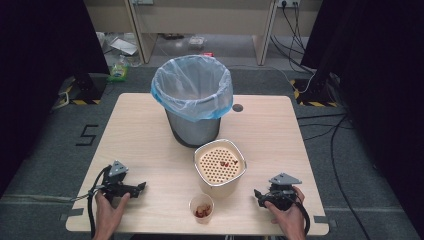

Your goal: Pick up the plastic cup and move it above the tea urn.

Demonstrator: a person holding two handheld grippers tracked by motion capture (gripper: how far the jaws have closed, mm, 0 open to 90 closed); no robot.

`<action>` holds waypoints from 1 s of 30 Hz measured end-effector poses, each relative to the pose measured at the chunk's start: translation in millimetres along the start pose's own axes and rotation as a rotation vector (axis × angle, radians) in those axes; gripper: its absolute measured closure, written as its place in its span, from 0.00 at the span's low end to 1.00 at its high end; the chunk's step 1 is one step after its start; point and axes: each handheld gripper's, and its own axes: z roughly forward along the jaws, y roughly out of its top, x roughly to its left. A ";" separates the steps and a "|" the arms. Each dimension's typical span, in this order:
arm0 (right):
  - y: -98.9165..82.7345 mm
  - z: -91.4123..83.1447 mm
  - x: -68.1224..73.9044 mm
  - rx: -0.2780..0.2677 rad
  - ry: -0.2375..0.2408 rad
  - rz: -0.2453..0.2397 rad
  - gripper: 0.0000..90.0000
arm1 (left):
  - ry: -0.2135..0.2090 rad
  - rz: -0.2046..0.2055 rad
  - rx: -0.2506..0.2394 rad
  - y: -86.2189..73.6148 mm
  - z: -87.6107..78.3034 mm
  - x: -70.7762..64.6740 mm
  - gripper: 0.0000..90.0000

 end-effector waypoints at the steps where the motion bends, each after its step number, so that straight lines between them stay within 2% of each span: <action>1: -0.1 -1.1 1.1 0.001 0.002 -0.006 0.28 | 0.002 -0.002 0.000 -0.1 -0.1 -0.2 0.00; 7: -1.8 -6.8 8.1 -0.001 0.017 -0.027 0.31 | 0.006 -0.005 -0.001 1.7 1.9 0.3 0.00; 13: -3.6 -21.4 21.4 -0.020 0.051 -0.043 0.35 | 0.011 -0.010 -0.002 2.4 2.5 1.7 0.00; 15: -5.4 -30.4 33.7 -0.028 0.079 -0.061 0.36 | 0.012 -0.010 -0.001 2.4 2.5 1.7 0.00; 16: -5.4 -30.4 33.7 -0.028 0.079 -0.061 0.36 | 0.012 -0.010 -0.001 2.4 2.5 1.7 0.00; 18: -6.3 -35.8 42.7 -0.035 0.101 -0.083 0.38 | 0.011 -0.010 -0.001 2.3 2.5 1.7 0.00; 19: -6.4 -41.8 52.3 -0.043 0.121 -0.090 0.39 | 0.011 -0.009 -0.001 2.3 2.5 1.7 0.00; 21: -5.9 -44.6 56.6 -0.055 0.130 -0.096 0.40 | 0.011 -0.010 -0.001 2.3 2.5 1.7 0.00; 22: -4.0 -50.5 65.0 -0.073 0.148 -0.097 0.42 | 0.011 -0.010 -0.001 2.3 2.5 1.7 0.00; 25: 0.0 -60.4 75.7 -0.123 0.174 -0.087 0.46 | 0.011 -0.009 0.000 2.3 2.4 1.7 0.00; 28: 3.3 -65.4 82.1 -0.130 0.180 -0.082 0.45 | 0.011 -0.010 -0.001 2.3 2.5 1.7 0.00; 30: 7.7 -69.3 91.5 -0.137 0.193 -0.087 0.46 | 0.011 -0.010 -0.001 2.3 2.5 1.7 0.00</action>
